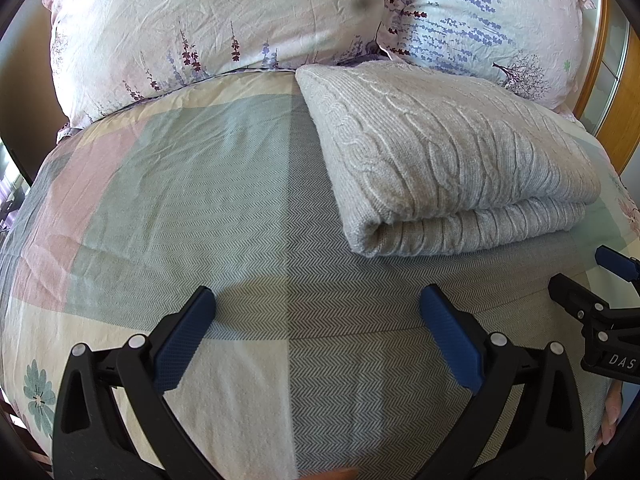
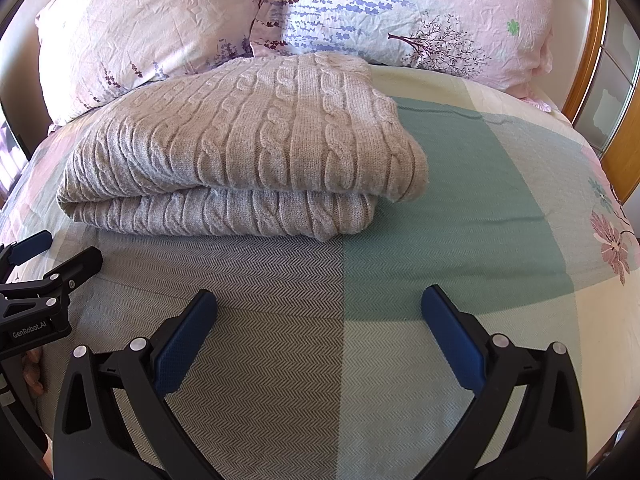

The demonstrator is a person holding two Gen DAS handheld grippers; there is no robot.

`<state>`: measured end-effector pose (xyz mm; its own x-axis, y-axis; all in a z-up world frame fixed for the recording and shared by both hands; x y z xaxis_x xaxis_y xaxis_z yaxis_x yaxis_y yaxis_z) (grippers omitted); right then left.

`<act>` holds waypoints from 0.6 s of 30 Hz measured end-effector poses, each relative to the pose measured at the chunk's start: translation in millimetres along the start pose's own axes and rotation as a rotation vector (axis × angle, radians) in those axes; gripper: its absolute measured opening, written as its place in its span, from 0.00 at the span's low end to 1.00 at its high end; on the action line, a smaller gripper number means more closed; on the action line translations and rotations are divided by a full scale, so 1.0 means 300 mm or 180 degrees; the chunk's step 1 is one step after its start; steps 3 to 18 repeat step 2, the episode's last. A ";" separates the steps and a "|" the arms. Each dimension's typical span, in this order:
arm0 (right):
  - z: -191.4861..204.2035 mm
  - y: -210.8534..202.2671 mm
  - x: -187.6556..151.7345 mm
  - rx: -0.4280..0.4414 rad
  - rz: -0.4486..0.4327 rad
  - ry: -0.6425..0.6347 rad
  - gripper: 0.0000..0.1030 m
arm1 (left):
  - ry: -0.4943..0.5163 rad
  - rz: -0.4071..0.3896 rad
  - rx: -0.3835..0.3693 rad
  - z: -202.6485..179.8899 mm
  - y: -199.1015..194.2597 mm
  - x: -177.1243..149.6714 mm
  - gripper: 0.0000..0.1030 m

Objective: Fold small clothes

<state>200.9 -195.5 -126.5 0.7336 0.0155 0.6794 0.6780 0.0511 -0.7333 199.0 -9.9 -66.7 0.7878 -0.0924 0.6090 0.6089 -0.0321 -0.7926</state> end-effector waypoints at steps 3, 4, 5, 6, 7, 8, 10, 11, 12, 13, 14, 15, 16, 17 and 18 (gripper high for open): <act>0.003 0.001 0.001 -0.0001 0.0000 0.0001 0.99 | 0.0000 0.0000 -0.0001 0.000 0.000 0.000 0.98; 0.003 0.001 0.001 -0.0001 0.0000 0.0001 0.99 | 0.0000 0.0000 -0.0001 0.000 0.000 0.000 0.98; 0.003 0.001 0.001 -0.0001 0.0000 0.0001 0.99 | 0.0000 0.0000 -0.0001 0.000 0.000 0.000 0.98; 0.003 0.001 0.001 -0.0001 0.0000 0.0001 0.99 | 0.0000 0.0000 -0.0001 0.000 0.000 0.000 0.98; 0.003 0.001 0.001 -0.0001 0.0000 0.0001 0.99 | 0.0000 0.0000 -0.0001 0.000 0.000 0.000 0.98; 0.003 0.001 0.001 -0.0001 0.0000 0.0001 0.99 | 0.0000 0.0000 -0.0001 0.000 0.000 0.000 0.98; 0.003 0.001 0.001 -0.0001 0.0000 0.0001 0.99 | 0.0000 0.0000 -0.0001 0.000 0.000 0.000 0.98; 0.003 0.001 0.001 -0.0001 0.0000 0.0001 0.99 | 0.0000 0.0000 -0.0001 0.000 0.000 0.000 0.98; 0.003 0.001 0.001 -0.0001 0.0000 0.0001 0.99 | 0.0000 0.0000 -0.0001 0.000 0.000 0.000 0.98; 0.003 0.001 0.001 -0.0001 0.0000 0.0001 0.99 | 0.0000 0.0000 -0.0001 0.000 0.000 0.000 0.98; 0.003 0.001 0.001 -0.0001 0.0000 0.0001 0.99 | 0.0000 0.0000 -0.0001 0.000 0.000 0.000 0.98; 0.003 0.001 0.001 -0.0001 0.0000 0.0001 0.99 | 0.0000 0.0000 -0.0001 0.000 0.000 0.000 0.98; 0.003 0.001 0.001 -0.0001 0.0000 0.0001 0.99 | 0.0000 0.0000 -0.0001 0.000 0.000 0.000 0.98; 0.003 0.001 0.001 -0.0001 0.0000 0.0001 0.99 | 0.0000 0.0000 -0.0001 0.000 0.000 0.000 0.98; 0.003 0.001 0.001 -0.0001 0.0000 0.0001 0.99 | 0.0000 0.0000 -0.0001 0.000 0.000 0.000 0.98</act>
Point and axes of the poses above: each gripper's, at about its wrist camera, not at the fingertips, and y roughly the way its jaws point, z to its left, x to its top, the point moved 9 cm from there along y, roughly the way its jaws point, and after that the axes turned 1 degree about -z, right-handed, at the moved point
